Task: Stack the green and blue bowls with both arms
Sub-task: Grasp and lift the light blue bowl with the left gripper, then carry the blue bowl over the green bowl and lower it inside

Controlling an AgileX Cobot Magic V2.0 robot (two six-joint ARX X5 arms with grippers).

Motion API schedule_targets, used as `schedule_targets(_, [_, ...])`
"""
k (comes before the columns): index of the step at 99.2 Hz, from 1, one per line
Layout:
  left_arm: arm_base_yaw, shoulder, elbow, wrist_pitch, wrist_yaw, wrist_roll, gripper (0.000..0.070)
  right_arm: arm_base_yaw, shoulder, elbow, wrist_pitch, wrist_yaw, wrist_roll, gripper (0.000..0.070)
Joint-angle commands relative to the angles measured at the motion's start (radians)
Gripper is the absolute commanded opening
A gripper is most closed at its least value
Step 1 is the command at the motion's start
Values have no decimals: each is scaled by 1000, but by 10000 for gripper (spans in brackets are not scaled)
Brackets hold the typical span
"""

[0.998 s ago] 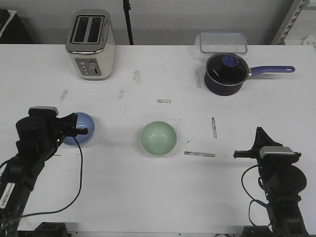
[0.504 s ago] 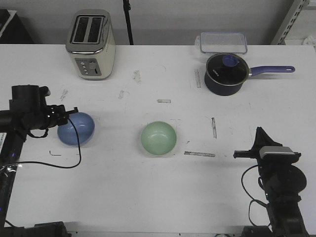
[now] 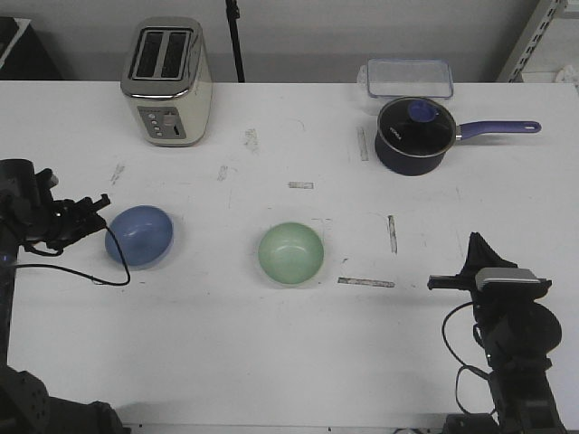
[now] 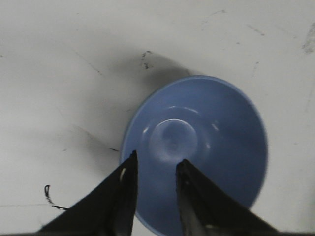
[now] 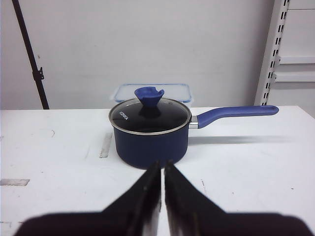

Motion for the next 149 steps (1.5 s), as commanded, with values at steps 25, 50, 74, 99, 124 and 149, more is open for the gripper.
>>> schedule_targets(25, [11,110,18,-31,-36,105,301,0,2,3,11,1,10,7])
schedule_targets(50, [-2,182,17,-19,-36,109,286,0,2,3,11,1,10,7])
schedule_targets(74, [-39,234,17,-11,-36,121,197,0,2,3,11,1,10,7])
schedule_targets(99, [-51,266,17,-9,-37,115,1,0,2,3,11,1,10,7])
schedule_targets(124, [-84,166,27,-8,9,27,1,0,2,3,11,1,10,7])
schedule_targets(149, [-227,135,145,-105,9,-28,1,0,1,3,11,1,10,7])
